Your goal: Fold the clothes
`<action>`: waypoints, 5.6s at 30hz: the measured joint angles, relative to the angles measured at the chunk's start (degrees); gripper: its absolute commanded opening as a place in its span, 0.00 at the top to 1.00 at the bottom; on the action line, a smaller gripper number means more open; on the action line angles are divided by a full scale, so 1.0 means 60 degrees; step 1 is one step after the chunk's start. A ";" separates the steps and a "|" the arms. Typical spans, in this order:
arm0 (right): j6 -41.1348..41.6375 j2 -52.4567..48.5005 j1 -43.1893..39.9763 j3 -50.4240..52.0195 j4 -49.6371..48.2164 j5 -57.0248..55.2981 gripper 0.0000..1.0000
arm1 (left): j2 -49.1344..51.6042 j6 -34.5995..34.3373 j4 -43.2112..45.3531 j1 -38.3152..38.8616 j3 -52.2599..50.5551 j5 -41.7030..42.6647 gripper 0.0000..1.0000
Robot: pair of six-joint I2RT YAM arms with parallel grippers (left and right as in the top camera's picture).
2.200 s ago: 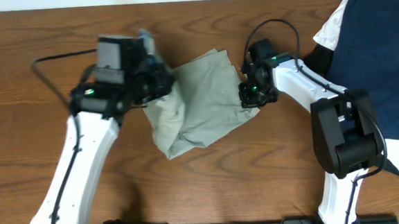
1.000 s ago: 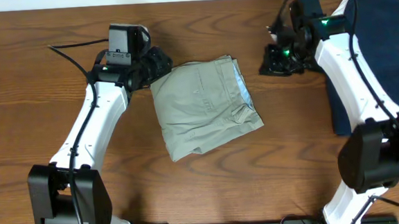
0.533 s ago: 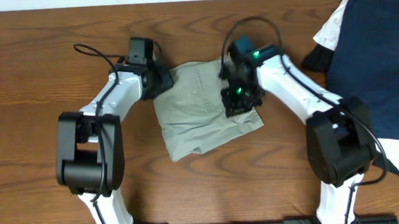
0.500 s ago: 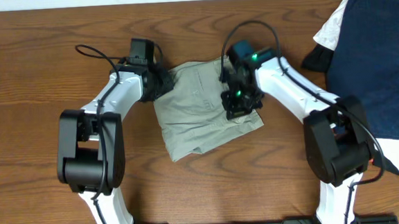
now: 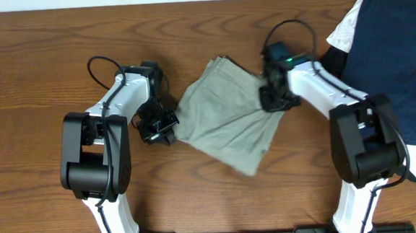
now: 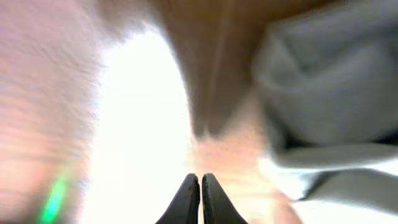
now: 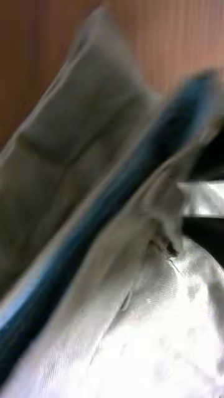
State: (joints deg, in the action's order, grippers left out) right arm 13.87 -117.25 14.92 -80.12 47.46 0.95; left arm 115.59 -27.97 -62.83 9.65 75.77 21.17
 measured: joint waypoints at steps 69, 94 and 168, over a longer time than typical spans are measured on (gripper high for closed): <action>-0.0120 0.2743 -0.0153 -0.2033 0.2830 -0.0339 0.35 | -0.1763 0.2437 0.4309 -0.5089 0.1402 -0.1588 0.94; -0.0120 0.2743 -0.0153 -0.2033 0.2896 -0.0339 0.36 | -0.2091 0.1730 0.5308 -0.4936 0.1395 -0.0109 0.05; -0.0659 0.2790 -0.3759 -0.1989 0.6462 0.1202 0.01 | -0.1555 0.3552 -0.3184 -0.0368 0.1224 -0.2255 0.02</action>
State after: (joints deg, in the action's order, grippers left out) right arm 9.91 -100.51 -7.64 -92.05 86.24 8.16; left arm 106.26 -6.66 -81.93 7.44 83.11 7.64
